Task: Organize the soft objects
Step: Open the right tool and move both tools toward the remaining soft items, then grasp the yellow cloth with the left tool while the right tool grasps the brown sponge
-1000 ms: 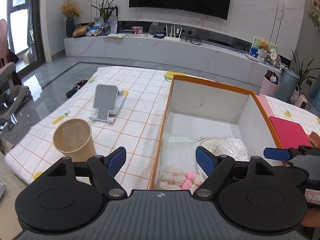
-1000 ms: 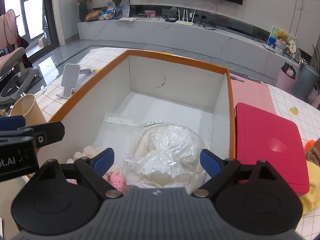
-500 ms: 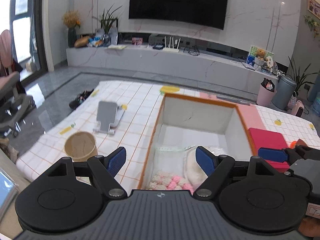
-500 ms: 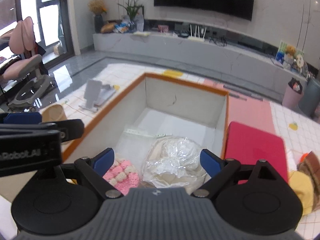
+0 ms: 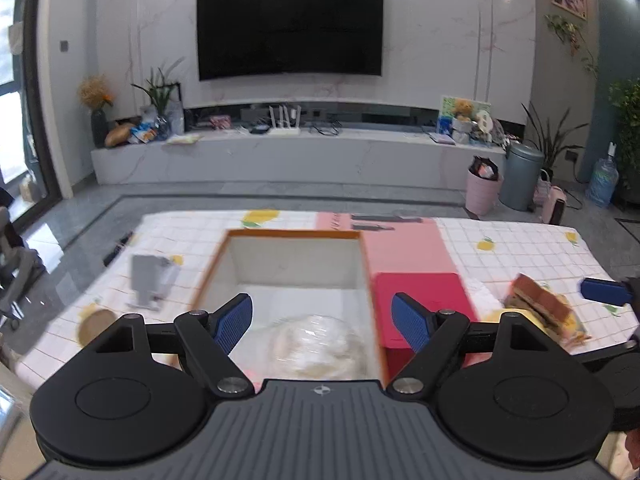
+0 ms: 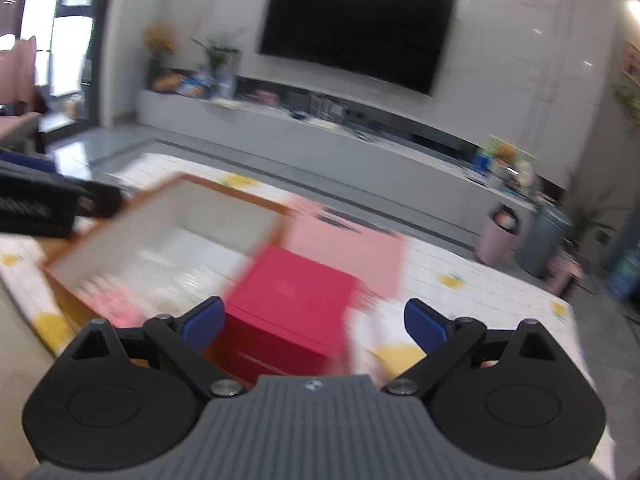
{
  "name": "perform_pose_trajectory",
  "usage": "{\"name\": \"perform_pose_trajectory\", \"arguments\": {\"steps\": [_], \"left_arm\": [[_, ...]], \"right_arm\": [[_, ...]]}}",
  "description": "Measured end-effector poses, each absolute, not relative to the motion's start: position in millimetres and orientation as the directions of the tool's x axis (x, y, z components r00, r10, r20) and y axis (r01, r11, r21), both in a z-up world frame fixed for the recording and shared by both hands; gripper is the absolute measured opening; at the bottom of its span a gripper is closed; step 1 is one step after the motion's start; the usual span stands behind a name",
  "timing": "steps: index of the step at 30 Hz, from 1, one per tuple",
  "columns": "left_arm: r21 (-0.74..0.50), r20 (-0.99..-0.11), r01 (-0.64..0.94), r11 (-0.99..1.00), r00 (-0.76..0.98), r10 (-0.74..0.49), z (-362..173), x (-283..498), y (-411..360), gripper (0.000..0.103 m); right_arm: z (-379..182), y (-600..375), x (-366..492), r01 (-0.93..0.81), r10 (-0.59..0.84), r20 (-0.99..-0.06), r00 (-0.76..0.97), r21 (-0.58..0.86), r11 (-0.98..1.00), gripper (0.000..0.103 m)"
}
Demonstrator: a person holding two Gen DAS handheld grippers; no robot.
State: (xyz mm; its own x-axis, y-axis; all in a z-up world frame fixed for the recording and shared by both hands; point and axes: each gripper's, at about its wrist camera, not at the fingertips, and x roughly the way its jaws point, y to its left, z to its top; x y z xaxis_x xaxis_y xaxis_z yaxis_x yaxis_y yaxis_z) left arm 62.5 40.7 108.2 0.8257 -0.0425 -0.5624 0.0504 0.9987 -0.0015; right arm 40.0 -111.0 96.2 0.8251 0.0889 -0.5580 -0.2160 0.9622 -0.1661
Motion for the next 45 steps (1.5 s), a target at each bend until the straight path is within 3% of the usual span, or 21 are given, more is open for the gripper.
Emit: {"name": "perform_pose_trajectory", "arguments": {"steps": [5, 13, 18, 21, 26, 31, 35, 38, 41, 43, 44, 45], "left_arm": [[-0.064, -0.574, 0.13, 0.989, 0.806, -0.143, 93.5, 68.6, 2.8, 0.093], [-0.027, -0.594, 0.325, 0.945, 0.755, -0.277, 50.4, 79.3, -70.2, 0.094], [-0.016, -0.54, 0.478, 0.878, 0.735, -0.41, 5.0, 76.5, -121.4, 0.094], [-0.034, -0.554, 0.513, 0.858, 0.705, -0.444, -23.7, 87.9, -146.3, 0.094], [-0.067, -0.555, 0.515, 0.854, 0.692, -0.461, -54.2, 109.6, -169.6, 0.094], [-0.097, -0.508, 0.402, 0.91, 0.767, -0.393, -65.7, 131.5, -178.4, 0.094], [-0.124, -0.564, 0.317, 0.94, 0.757, -0.329, -77.6, 151.4, -181.1, 0.094], [-0.223, -0.574, 0.281, 0.933, 0.736, -0.359, -84.6, 155.3, -167.9, 0.093], [-0.317, -0.565, 0.288, 0.904, 0.708, -0.423, -86.3, 153.9, -152.2, 0.062], [-0.359, -0.557, 0.304, 0.883, 0.689, -0.464, -87.0, 151.6, -143.0, 0.03], [-0.37, -0.553, 0.307, 0.877, 0.686, -0.473, -87.4, 149.7, -138.8, 0.024], [-0.369, -0.552, 0.314, 0.875, 0.684, -0.478, -87.6, 147.6, -134.8, 0.007]], "right_arm": [[85.1, -194.5, 43.9, -0.07, 0.015, -0.581, 0.814, -0.072, 0.995, 0.095], [41.4, -293.7, 63.2, 0.192, -0.08, -0.614, 0.785, 0.118, 0.974, 0.095], [6.9, -316.6, 80.3, 0.286, -0.117, -0.666, 0.737, 0.15, 0.946, 0.094], [1.4, -325.2, 85.0, 0.346, -0.152, -0.669, 0.728, 0.166, 0.923, 0.094], [-0.9, -327.7, 89.6, 0.346, -0.168, -0.664, 0.728, 0.144, 0.927, 0.094], [-23.7, -344.6, 98.4, 0.401, -0.104, -0.736, 0.669, 0.24, 0.884, 0.094], [-23.4, -346.7, 99.3, 0.407, -0.11, -0.727, 0.678, 0.247, 0.879, 0.094], [-19.8, -347.2, 99.2, 0.407, -0.123, -0.714, 0.689, 0.241, 0.881, 0.094], [-23.0, -349.7, 101.8, 0.421, -0.126, -0.726, 0.676, 0.241, 0.874, 0.094], [-24.5, -350.1, 104.3, 0.427, -0.133, -0.732, 0.669, 0.231, 0.874, 0.094], [-24.9, -349.5, 104.6, 0.423, -0.135, -0.73, 0.67, 0.226, 0.877, 0.094], [-24.7, -348.3, 104.7, 0.417, -0.136, -0.728, 0.671, 0.22, 0.882, 0.094]]}}
